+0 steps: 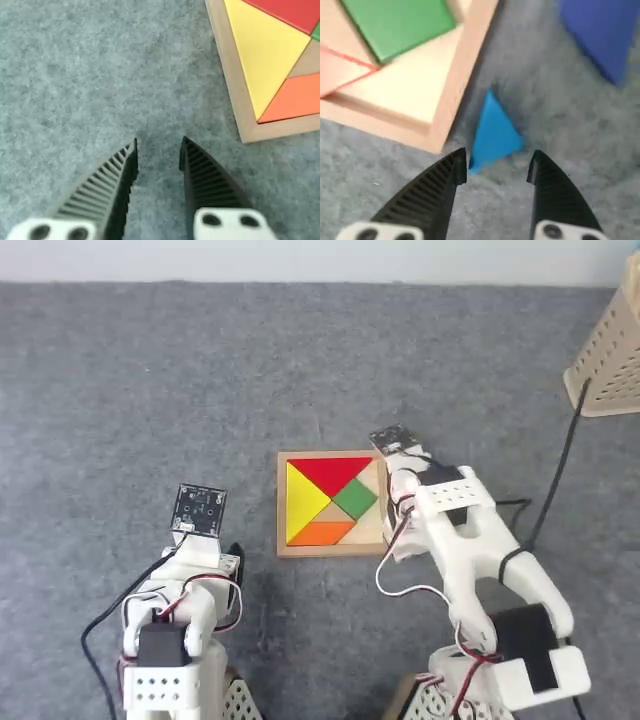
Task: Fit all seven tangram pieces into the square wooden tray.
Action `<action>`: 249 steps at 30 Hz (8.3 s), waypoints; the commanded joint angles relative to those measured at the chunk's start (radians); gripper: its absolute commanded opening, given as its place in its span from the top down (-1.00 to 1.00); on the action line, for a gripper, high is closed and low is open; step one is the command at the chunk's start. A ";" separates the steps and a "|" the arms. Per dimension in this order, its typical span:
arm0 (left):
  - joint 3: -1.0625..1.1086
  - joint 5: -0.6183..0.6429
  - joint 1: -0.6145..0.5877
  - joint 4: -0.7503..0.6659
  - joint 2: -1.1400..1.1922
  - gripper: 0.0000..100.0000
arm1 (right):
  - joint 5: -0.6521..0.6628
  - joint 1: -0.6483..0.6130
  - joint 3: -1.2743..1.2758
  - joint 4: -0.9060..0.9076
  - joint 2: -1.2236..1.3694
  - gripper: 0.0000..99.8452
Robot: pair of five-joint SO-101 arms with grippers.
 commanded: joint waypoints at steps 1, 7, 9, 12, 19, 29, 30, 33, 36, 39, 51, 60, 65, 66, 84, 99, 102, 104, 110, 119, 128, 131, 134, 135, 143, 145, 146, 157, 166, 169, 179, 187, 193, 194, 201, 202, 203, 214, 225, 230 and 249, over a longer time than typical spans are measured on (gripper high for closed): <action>-0.005 0.008 0.000 0.005 -0.015 0.73 | -0.002 0.015 -0.038 0.010 -0.002 0.58; -0.005 0.008 0.000 0.005 -0.015 0.73 | -0.005 0.013 -0.032 -0.065 0.002 0.58; -0.005 0.008 0.000 0.005 -0.015 0.73 | -0.005 0.012 -0.031 -0.081 0.002 0.58; -0.005 0.008 0.000 0.005 -0.015 0.73 | -0.003 0.015 -0.031 -0.102 0.004 0.59; -0.005 0.008 0.000 0.005 -0.015 0.73 | -0.003 0.013 0.006 -0.136 0.004 0.59; -0.005 0.008 0.000 0.005 -0.015 0.73 | -0.003 0.018 0.026 -0.143 0.008 0.59; -0.005 0.008 0.000 0.005 -0.015 0.73 | -0.003 0.018 0.026 -0.143 0.019 0.59; -0.005 0.008 0.000 0.005 -0.015 0.73 | -0.003 0.015 0.018 -0.143 0.058 0.59; -0.005 0.008 0.000 0.005 -0.015 0.73 | -0.003 0.018 0.012 -0.143 0.058 0.59; -0.005 0.008 0.000 0.005 -0.015 0.73 | -0.003 0.018 0.012 -0.143 0.056 0.70; -0.005 0.008 0.000 0.005 -0.015 0.73 | -0.003 0.019 0.008 -0.143 0.036 0.85; -0.005 0.008 0.000 0.005 -0.015 0.73 | 0.075 0.012 -0.098 0.015 -0.183 0.85; -0.005 0.008 0.000 0.005 -0.015 0.73 | 0.146 -0.045 -0.308 0.108 -0.082 0.85; -0.005 0.008 0.000 0.005 -0.015 0.73 | 0.155 -0.061 -0.354 0.127 -0.048 0.85; -0.005 0.008 0.000 0.005 -0.015 0.73 | 0.615 -0.202 -0.781 0.217 0.441 0.85; -0.005 0.008 0.000 0.005 -0.015 0.73 | 0.417 -0.202 -0.841 0.222 0.440 0.62; -0.005 0.008 0.000 0.005 -0.015 0.73 | 0.339 -0.182 -0.852 0.225 0.412 0.79; -0.005 0.008 0.000 0.005 -0.015 0.73 | 0.304 -0.163 -0.825 0.217 0.357 0.91; -0.005 0.008 0.000 0.005 -0.015 0.73 | 0.247 -0.160 -0.617 0.179 0.166 0.99; -0.005 0.008 0.000 0.005 -0.015 0.73 | 0.247 -0.162 -0.150 -0.131 -0.013 0.99; -0.005 0.008 0.000 0.005 -0.015 0.73 | 0.247 -0.162 -0.135 -0.174 -0.001 0.99; -0.005 0.008 0.000 0.005 -0.015 0.73 | 0.212 -0.162 -0.146 -0.213 0.045 0.99; -0.005 0.008 0.000 0.005 -0.015 0.73 | 0.201 -0.162 -0.180 -0.246 0.099 0.99; -0.005 0.008 0.000 0.005 -0.015 0.73 | 0.199 -0.162 -0.199 -0.251 0.117 0.99; -0.005 0.008 0.000 0.005 -0.015 0.73 | 0.198 -0.156 -0.316 -0.211 0.206 0.99; -0.005 0.008 0.000 0.005 -0.015 0.73 | 0.170 -0.154 -0.308 -0.189 0.150 0.99; -0.005 0.008 0.000 0.005 -0.015 0.73 | 0.147 -0.153 -0.304 -0.174 0.110 0.99; -0.005 0.008 0.000 0.005 -0.015 0.73 | 0.552 -0.031 -0.236 0.036 -0.047 0.85; -0.005 0.008 0.000 0.005 -0.015 0.73 | 0.654 -0.028 -0.238 -0.079 0.157 0.64; -0.005 0.008 0.000 0.005 -0.015 0.73 | 0.671 -0.015 -0.238 -0.091 0.171 0.63; -0.005 0.008 0.000 0.005 -0.015 0.73 | 0.781 0.038 -0.235 -0.096 0.180 0.63; -0.005 0.008 0.000 0.005 -0.015 0.73 | 0.821 -0.036 -0.147 -0.203 0.180 0.63; -0.005 0.008 0.000 0.005 -0.015 0.73 | 0.781 -0.035 -0.146 -0.200 0.174 0.68; -0.005 0.008 0.000 0.005 -0.015 0.73 | 0.755 -0.035 -0.147 -0.202 0.174 0.74; -0.005 0.008 0.000 0.005 -0.015 0.73 | 0.539 -0.033 -0.206 -0.182 0.170 0.97; -0.005 0.008 0.000 0.005 -0.015 0.73 | 0.516 -0.033 -0.219 -0.163 0.170 0.99; -0.005 0.008 0.000 0.005 -0.015 0.73 | 0.497 -0.033 -0.238 -0.136 0.170 0.99; -0.005 0.008 0.000 0.005 -0.015 0.73 | 0.133 -0.027 -0.439 0.168 0.180 0.99; -0.005 0.008 0.000 0.005 -0.015 0.73 | 0.000 0.013 -0.473 0.154 0.294 0.98; -0.005 0.008 0.000 0.005 -0.015 0.73 | -0.008 0.041 -0.511 0.154 0.331 0.79; -0.005 0.008 0.000 0.005 -0.015 0.73 | 0.114 0.004 -0.548 0.180 0.318 0.69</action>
